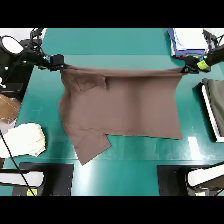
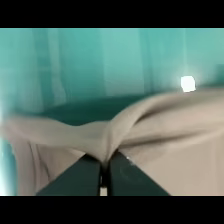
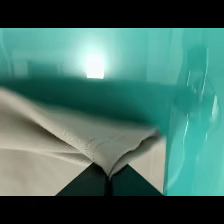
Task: Fold the shirts.
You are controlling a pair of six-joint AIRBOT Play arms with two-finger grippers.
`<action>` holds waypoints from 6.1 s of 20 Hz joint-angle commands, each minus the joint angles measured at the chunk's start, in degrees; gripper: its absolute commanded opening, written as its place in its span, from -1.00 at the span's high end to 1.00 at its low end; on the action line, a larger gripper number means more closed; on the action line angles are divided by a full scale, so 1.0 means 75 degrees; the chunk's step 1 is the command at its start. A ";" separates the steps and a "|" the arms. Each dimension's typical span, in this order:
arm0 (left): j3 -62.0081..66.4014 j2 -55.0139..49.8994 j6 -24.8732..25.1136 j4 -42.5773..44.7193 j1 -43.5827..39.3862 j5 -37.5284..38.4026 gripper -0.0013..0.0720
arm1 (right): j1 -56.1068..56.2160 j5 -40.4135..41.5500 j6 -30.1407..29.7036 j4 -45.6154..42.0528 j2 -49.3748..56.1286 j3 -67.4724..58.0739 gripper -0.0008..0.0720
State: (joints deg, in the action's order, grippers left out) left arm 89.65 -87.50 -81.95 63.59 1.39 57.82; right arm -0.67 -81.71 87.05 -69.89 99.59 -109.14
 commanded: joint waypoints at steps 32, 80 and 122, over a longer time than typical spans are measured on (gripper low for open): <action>-0.7644 0.4881 -0.1075 0.0574 -0.0006 0.1629 -0.50 | 0.0015 0.0694 -0.0676 -0.0017 -0.4951 0.6534 -0.32; -0.6709 0.7746 -0.1652 -0.0338 -0.0816 0.3453 0.89 | -0.2174 -0.0670 -0.0720 -0.0283 -0.8626 0.9734 0.94; -0.3777 0.1550 -0.0758 -0.1183 -0.2250 -0.1376 0.88 | -0.1221 0.0554 -0.2903 0.2763 -0.0259 0.5036 0.83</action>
State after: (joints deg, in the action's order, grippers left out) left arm 61.23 -72.90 -87.61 55.77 -11.14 50.61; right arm -12.32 -77.69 66.17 -50.89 97.43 -69.49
